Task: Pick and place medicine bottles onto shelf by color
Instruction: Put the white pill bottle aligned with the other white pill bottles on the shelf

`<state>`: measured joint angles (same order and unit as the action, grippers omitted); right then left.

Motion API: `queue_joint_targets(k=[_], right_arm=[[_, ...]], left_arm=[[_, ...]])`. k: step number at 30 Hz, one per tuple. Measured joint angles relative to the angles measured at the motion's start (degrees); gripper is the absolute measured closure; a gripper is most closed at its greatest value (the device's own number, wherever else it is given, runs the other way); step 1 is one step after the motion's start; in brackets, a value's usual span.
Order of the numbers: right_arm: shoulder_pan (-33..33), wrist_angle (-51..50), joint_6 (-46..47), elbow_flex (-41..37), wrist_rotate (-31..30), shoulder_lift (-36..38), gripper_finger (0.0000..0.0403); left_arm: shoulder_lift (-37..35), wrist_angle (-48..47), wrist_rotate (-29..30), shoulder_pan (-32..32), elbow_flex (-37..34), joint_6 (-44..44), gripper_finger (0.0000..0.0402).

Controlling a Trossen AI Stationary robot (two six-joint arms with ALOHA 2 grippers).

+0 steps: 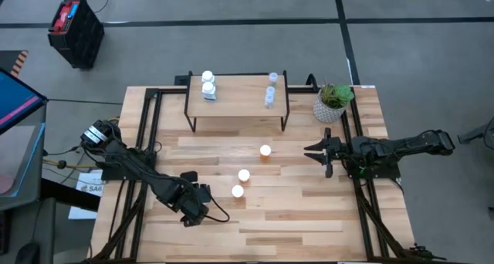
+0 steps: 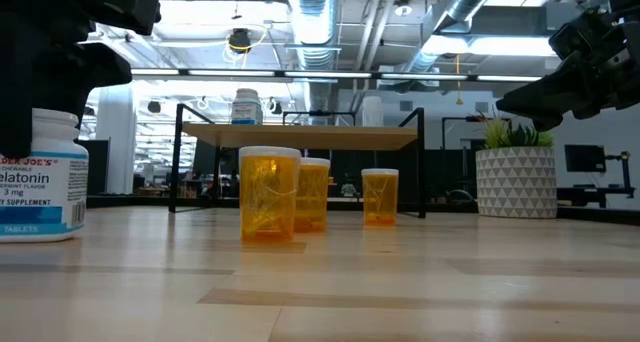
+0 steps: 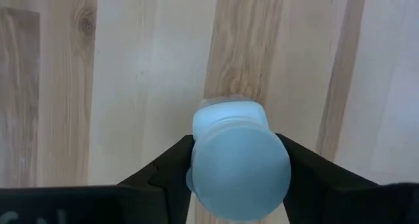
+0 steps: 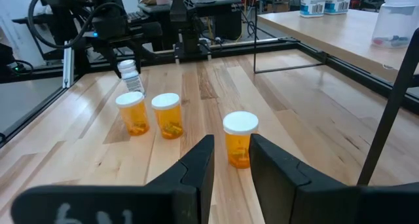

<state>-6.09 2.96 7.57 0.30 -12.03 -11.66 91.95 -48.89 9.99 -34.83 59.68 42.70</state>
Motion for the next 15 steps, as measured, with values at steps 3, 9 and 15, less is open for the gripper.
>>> queue_joint_targets(k=[3, 9, 15], right_arm=[[0.0, 0.0, 0.0, 0.0, 0.0, 0.0, 0.0283], [0.0, 0.0, 0.0, 0.0, 0.0, 0.0, 0.0283], [0.0, 0.0, 0.0, 0.0, 0.0, 0.0, 0.0283]], left_arm=[[-0.2, -0.8, -0.3, 0.0, 0.6, -2.2, 0.0254], [-1.5, -10.0, 1.2, 0.8, 7.4, -10.2, 0.0245], [-4.3, -22.2, 8.5, 4.2, 17.6, -19.8, 0.0241]])
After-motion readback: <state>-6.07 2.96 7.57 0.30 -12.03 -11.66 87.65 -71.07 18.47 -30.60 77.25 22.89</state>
